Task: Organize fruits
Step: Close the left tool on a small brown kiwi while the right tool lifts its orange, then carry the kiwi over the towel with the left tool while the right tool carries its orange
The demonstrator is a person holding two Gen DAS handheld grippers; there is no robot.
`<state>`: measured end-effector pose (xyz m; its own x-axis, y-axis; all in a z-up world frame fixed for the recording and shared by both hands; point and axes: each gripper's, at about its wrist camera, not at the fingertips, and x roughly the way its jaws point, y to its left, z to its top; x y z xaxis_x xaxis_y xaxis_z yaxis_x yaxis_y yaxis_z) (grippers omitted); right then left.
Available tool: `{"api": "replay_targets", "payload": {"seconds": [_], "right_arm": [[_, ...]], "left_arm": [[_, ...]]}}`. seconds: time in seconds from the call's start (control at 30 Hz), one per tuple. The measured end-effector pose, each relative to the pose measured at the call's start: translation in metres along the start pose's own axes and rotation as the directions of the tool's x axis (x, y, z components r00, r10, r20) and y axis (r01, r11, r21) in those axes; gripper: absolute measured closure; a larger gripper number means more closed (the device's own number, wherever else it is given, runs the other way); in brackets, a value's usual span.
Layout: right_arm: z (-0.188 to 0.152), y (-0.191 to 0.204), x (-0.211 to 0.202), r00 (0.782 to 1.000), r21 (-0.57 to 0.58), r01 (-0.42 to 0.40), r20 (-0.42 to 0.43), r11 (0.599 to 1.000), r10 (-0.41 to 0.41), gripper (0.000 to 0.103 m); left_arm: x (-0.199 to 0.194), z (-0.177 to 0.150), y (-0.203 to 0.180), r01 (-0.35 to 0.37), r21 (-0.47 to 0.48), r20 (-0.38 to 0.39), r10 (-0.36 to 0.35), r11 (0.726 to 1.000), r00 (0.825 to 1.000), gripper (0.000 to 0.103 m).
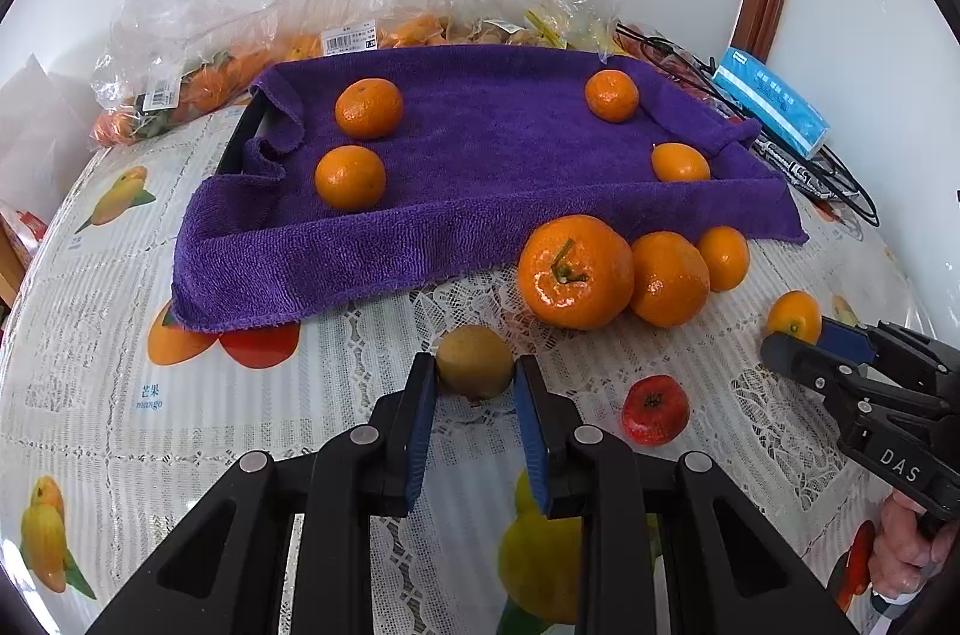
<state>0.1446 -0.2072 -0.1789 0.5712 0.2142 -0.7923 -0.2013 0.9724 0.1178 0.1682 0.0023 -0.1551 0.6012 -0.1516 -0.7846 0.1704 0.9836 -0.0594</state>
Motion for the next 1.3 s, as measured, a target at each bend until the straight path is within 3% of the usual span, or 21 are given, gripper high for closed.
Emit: {"api": "replay_targets", "payload": {"seconds": [0.4, 0.63, 0.73, 1.0, 1.3], "right_arm": [[0.001, 0.009, 0.003, 0.998, -0.045, 0.060, -0.004, 0.997, -0.060, 0.067], [0.000, 0.005, 0.000, 0.998, -0.021, 0.059, 0.004, 0.998, -0.059, 0.068], [0.001, 0.004, -0.005, 1.000, 0.005, 0.020, 0.006, 1.000, -0.020, 0.068], [0.019, 0.008, -0.028, 0.997, -0.015, 0.026, 0.072, 1.000, -0.025, 0.068], [0.051, 0.007, -0.039, 0.989, 0.000, 0.035, 0.146, 0.999, -0.035, 0.068]], "left_arm": [[-0.002, 0.000, 0.006, 0.035, -0.032, 0.007, -0.035, 0.999, 0.999, 0.078], [-0.004, -0.002, 0.009, 0.047, -0.043, 0.016, -0.047, 0.998, 0.999, 0.078], [-0.008, -0.002, 0.008, 0.036, -0.033, 0.028, -0.035, 0.999, 0.999, 0.078], [-0.025, 0.003, 0.014, 0.037, -0.056, 0.052, -0.034, 0.998, 0.998, 0.078], [-0.043, 0.032, 0.029, 0.017, -0.114, 0.100, -0.005, 0.993, 0.995, 0.078]]}}
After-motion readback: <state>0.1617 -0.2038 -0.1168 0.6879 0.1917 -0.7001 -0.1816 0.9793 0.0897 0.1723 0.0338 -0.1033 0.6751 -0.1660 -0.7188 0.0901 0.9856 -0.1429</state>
